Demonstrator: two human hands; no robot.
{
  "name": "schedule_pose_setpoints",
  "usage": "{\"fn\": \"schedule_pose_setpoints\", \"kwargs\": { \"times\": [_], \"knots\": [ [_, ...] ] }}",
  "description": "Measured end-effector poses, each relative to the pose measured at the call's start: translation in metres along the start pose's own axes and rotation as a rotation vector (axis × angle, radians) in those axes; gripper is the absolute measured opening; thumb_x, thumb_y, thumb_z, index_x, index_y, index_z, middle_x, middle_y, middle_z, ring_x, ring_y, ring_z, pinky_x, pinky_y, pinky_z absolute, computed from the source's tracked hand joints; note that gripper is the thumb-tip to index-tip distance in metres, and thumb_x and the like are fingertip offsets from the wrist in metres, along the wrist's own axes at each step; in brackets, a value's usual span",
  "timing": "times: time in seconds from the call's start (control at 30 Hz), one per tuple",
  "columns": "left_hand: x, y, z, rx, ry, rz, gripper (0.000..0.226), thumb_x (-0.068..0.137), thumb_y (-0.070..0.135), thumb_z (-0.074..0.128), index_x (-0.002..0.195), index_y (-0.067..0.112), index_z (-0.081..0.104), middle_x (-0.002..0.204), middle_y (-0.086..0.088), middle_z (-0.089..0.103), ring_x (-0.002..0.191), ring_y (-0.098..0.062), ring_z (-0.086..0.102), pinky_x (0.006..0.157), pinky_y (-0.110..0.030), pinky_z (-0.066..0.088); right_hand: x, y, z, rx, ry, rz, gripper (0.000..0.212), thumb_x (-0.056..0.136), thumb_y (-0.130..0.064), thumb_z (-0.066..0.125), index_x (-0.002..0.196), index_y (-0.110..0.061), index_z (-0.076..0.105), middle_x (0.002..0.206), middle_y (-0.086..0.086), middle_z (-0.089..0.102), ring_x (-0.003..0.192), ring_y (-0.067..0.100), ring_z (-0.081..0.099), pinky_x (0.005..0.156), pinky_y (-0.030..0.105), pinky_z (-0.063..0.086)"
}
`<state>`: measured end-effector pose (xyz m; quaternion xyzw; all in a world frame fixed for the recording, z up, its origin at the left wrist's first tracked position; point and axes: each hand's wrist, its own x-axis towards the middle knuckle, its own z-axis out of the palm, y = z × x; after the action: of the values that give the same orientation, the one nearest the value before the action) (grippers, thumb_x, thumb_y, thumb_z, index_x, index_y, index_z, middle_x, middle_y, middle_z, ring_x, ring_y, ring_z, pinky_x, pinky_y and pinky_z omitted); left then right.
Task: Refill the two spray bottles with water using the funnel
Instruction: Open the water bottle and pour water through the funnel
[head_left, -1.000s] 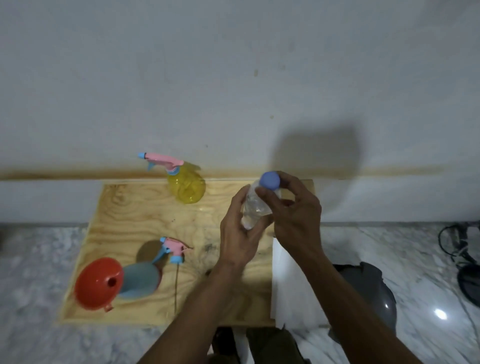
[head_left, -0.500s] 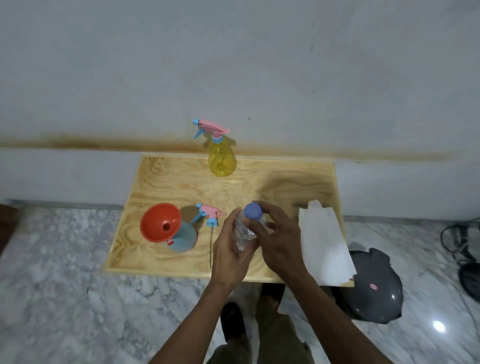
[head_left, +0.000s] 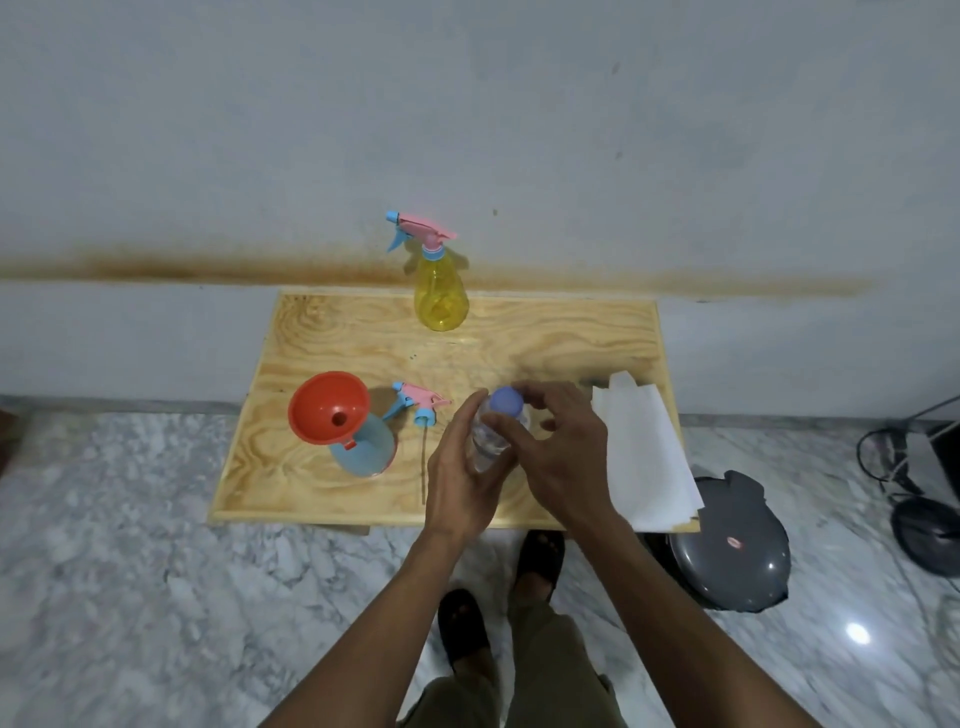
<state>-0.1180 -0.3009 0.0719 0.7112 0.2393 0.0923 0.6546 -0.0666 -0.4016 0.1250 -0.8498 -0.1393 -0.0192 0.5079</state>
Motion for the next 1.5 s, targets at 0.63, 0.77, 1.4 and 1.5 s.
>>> {"fn": "schedule_pose_setpoints", "kwargs": {
  "times": [0.63, 0.77, 1.4, 1.5],
  "knots": [
    [-0.003, -0.005, -0.004, -0.010, -0.012, 0.017, 0.071, 0.084, 0.013, 0.077, 0.148, 0.020, 0.045, 0.137, -0.004, 0.063, 0.125, -0.017, 0.062, 0.098, -0.057, 0.053, 0.004, 0.002, -0.005, -0.075, -0.056, -0.167, 0.032, 0.085, -0.019, 0.076, 0.116, -0.012, 0.071, 0.111, -0.001, 0.072, 0.103, 0.017, 0.061, 0.087, 0.020, 0.046],
    [-0.003, -0.002, -0.005, 0.022, 0.005, 0.022, 0.080, 0.075, 0.045, 0.074, 0.147, 0.027, 0.045, 0.138, 0.004, 0.062, 0.127, -0.012, 0.060, 0.098, -0.054, 0.054, 0.007, 0.005, -0.008, -0.060, -0.127, -0.157, 0.039, 0.086, -0.027, 0.074, 0.123, -0.016, 0.067, 0.116, -0.004, 0.069, 0.106, 0.015, 0.059, 0.087, 0.030, 0.051],
    [-0.005, -0.001, -0.006, 0.054, -0.018, 0.059, 0.085, 0.075, 0.062, 0.075, 0.147, 0.031, 0.044, 0.138, 0.005, 0.062, 0.126, -0.014, 0.060, 0.096, -0.053, 0.055, 0.011, 0.003, -0.009, 0.034, -0.170, -0.009, 0.032, 0.084, -0.028, 0.077, 0.115, -0.024, 0.069, 0.110, -0.014, 0.067, 0.104, 0.009, 0.060, 0.086, 0.035, 0.053],
    [-0.007, 0.003, -0.008, 0.070, -0.010, 0.059, 0.081, 0.077, 0.057, 0.074, 0.147, 0.031, 0.044, 0.138, 0.009, 0.062, 0.125, -0.006, 0.060, 0.095, -0.048, 0.057, 0.017, 0.004, -0.015, 0.029, -0.279, -0.015, 0.036, 0.091, -0.028, 0.071, 0.126, -0.029, 0.066, 0.119, -0.019, 0.062, 0.115, 0.009, 0.053, 0.093, 0.039, 0.051]
  ]
}}
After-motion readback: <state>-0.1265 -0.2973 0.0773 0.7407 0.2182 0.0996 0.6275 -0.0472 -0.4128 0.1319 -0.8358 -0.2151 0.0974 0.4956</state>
